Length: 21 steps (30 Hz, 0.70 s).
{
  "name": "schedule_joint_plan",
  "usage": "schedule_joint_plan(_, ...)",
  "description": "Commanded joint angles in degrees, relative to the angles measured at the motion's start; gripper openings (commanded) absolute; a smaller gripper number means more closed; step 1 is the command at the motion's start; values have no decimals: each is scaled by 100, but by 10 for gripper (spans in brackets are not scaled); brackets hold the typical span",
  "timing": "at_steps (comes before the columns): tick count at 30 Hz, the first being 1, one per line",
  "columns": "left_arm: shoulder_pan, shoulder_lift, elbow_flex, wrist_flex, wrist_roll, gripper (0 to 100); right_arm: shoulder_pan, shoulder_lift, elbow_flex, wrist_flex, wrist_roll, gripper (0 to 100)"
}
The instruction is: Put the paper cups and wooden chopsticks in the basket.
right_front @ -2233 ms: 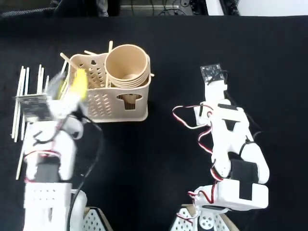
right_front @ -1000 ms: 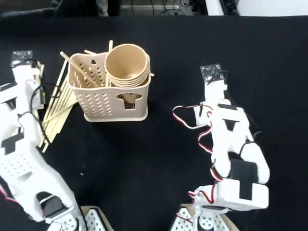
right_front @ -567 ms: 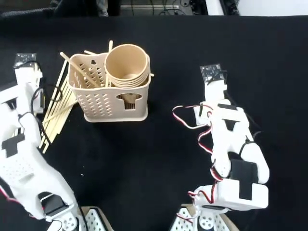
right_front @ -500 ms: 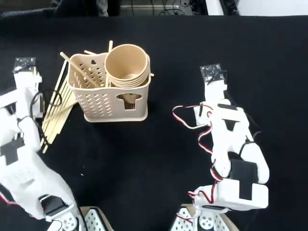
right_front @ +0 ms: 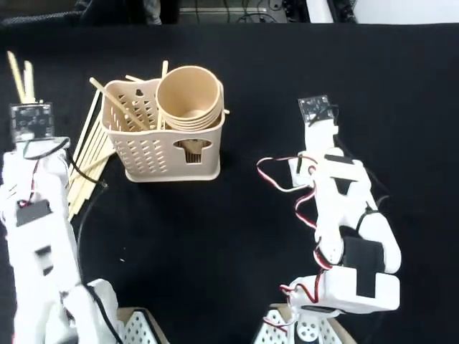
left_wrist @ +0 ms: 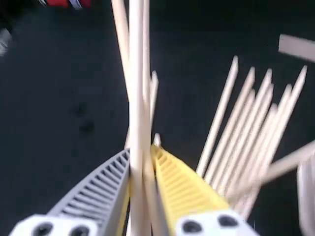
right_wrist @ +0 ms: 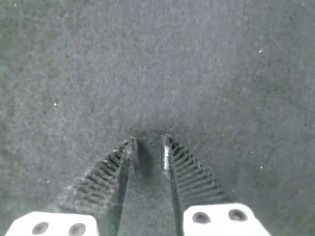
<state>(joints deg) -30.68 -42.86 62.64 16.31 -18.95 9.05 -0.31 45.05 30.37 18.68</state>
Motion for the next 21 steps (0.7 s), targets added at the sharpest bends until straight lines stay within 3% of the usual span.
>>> schedule_joint_plan(1,75,-1160,22,-149,870,28,-79,-259,-13,-105,62,92)
schedule_joint_plan(8,400,-2549,259,-1354,2048,28,-79,-259,-13,-105,62,92)
schedule_joint_plan(21,2044,-2945,-1147,-1503,2092,28,-79,-259,-13,-105,62,92)
